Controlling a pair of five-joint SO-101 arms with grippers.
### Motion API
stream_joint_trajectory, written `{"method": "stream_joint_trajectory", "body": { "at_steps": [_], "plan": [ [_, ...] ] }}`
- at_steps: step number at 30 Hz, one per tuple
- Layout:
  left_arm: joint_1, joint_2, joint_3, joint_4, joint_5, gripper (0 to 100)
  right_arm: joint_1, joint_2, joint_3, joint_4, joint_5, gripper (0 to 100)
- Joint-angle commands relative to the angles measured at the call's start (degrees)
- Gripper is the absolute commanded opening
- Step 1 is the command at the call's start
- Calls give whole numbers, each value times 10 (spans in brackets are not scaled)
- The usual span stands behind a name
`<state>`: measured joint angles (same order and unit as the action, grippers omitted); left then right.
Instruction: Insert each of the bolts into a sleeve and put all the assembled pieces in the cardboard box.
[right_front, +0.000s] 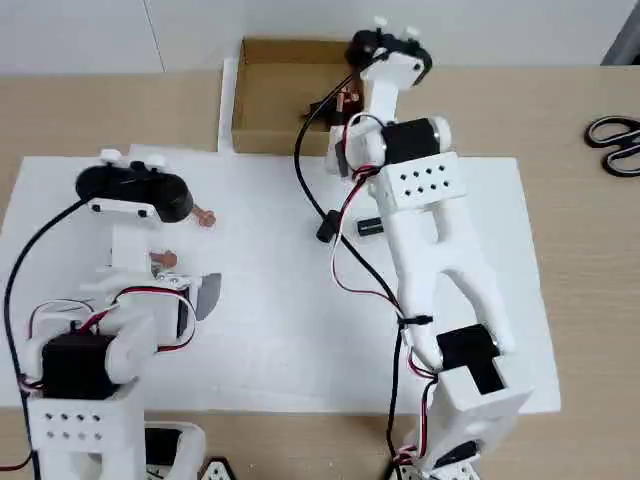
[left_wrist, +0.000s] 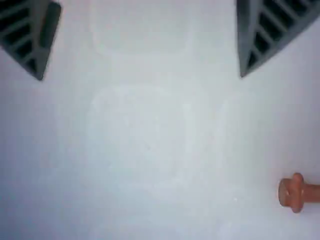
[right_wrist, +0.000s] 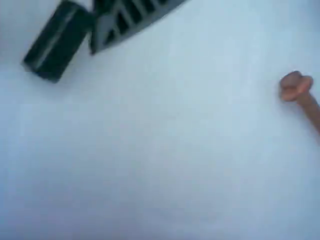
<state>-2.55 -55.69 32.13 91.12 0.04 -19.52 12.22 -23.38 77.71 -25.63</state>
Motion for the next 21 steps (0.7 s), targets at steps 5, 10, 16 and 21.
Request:
{"method": "stream_joint_trajectory", "body": {
  "at_steps": [5, 10, 16, 21],
  "plan": [
    [-3, -5, 11, 8, -1, 236, -25, 82, -24, 8, -33, 212],
    [-3, -5, 11, 9, -1, 236, -25, 137, -25, 6, -33, 212],
    [-3, -5, 15, 7, -1, 236, -24, 181, -25, -33, -33, 212],
    [-3, -5, 15, 7, -1, 236, -35, 206, -25, -68, -33, 212]
  ]
}}
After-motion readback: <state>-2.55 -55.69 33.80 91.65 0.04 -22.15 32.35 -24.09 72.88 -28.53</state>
